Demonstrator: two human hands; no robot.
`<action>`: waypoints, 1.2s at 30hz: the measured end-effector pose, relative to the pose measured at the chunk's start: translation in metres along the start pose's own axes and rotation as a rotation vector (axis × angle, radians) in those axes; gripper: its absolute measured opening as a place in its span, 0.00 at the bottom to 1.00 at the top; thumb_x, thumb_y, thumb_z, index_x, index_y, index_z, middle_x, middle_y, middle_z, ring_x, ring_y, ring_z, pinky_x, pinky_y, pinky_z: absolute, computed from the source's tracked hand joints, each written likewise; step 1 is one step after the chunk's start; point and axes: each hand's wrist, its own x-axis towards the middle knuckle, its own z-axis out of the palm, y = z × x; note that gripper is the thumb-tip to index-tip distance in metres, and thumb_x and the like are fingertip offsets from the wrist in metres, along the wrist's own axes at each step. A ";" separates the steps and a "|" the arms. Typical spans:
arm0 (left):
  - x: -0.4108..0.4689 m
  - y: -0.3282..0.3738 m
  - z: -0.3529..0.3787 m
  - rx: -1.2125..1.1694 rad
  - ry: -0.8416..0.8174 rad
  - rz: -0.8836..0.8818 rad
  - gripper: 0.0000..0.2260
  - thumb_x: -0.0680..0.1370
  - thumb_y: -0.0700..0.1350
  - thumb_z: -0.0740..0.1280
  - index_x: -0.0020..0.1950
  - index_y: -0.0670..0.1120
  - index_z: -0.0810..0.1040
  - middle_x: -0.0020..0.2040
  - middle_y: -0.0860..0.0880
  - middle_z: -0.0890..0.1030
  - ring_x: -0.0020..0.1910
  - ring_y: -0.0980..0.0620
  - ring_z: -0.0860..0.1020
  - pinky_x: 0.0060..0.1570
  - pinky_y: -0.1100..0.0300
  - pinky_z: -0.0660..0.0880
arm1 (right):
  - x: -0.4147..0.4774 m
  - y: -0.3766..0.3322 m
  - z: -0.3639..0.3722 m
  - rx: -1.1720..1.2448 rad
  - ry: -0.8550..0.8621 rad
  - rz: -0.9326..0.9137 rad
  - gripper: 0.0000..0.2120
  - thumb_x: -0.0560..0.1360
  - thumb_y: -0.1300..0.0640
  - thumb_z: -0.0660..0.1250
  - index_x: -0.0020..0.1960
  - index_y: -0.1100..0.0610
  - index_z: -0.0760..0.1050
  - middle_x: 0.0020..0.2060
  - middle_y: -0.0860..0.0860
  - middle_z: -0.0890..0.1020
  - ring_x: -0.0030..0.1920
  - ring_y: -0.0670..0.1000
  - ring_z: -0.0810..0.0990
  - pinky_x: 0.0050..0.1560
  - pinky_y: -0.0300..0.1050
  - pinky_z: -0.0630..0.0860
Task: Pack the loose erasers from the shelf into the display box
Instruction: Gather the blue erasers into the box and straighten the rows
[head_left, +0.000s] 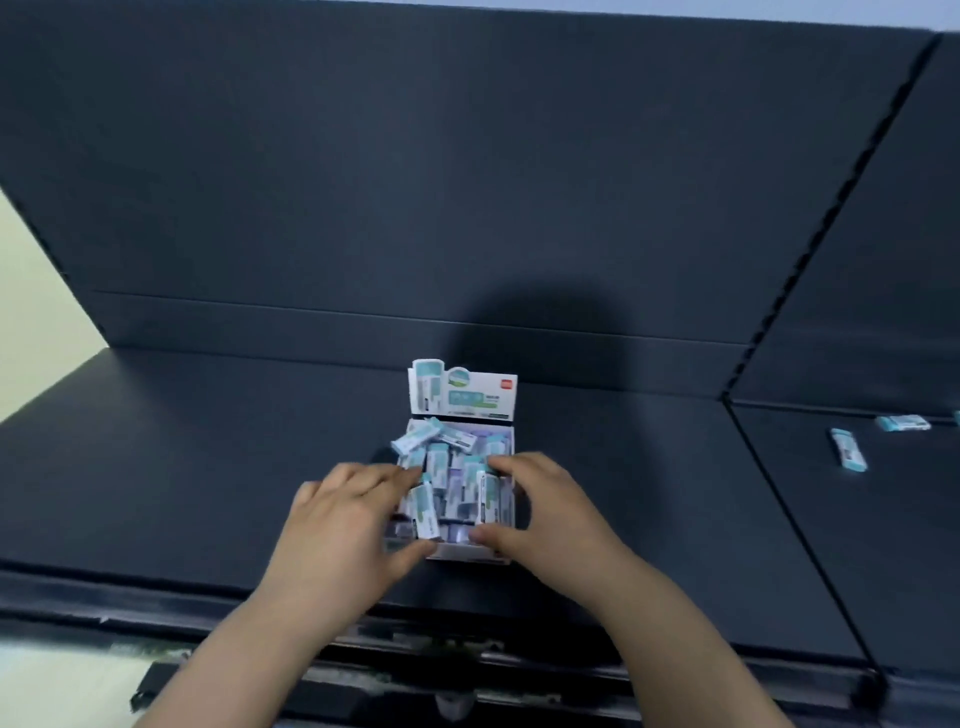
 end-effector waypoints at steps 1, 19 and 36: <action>0.007 0.002 0.001 0.007 -0.041 0.027 0.30 0.61 0.62 0.75 0.61 0.53 0.77 0.55 0.56 0.81 0.54 0.50 0.77 0.45 0.52 0.72 | 0.005 -0.003 0.001 -0.032 0.005 -0.003 0.35 0.68 0.45 0.72 0.71 0.48 0.62 0.66 0.45 0.67 0.67 0.47 0.64 0.68 0.42 0.62; 0.049 0.075 0.022 -0.138 0.075 0.459 0.20 0.70 0.55 0.56 0.56 0.52 0.79 0.48 0.56 0.81 0.48 0.52 0.79 0.45 0.56 0.75 | -0.056 0.048 -0.018 -0.029 0.387 0.245 0.21 0.71 0.51 0.70 0.63 0.50 0.73 0.57 0.43 0.70 0.62 0.45 0.70 0.67 0.42 0.67; 0.105 0.371 0.090 -0.078 -0.064 0.449 0.23 0.72 0.54 0.69 0.65 0.53 0.73 0.57 0.55 0.79 0.56 0.53 0.76 0.53 0.56 0.72 | -0.135 0.284 -0.243 -0.046 0.427 0.345 0.21 0.71 0.55 0.70 0.63 0.51 0.73 0.55 0.45 0.70 0.50 0.46 0.73 0.56 0.34 0.65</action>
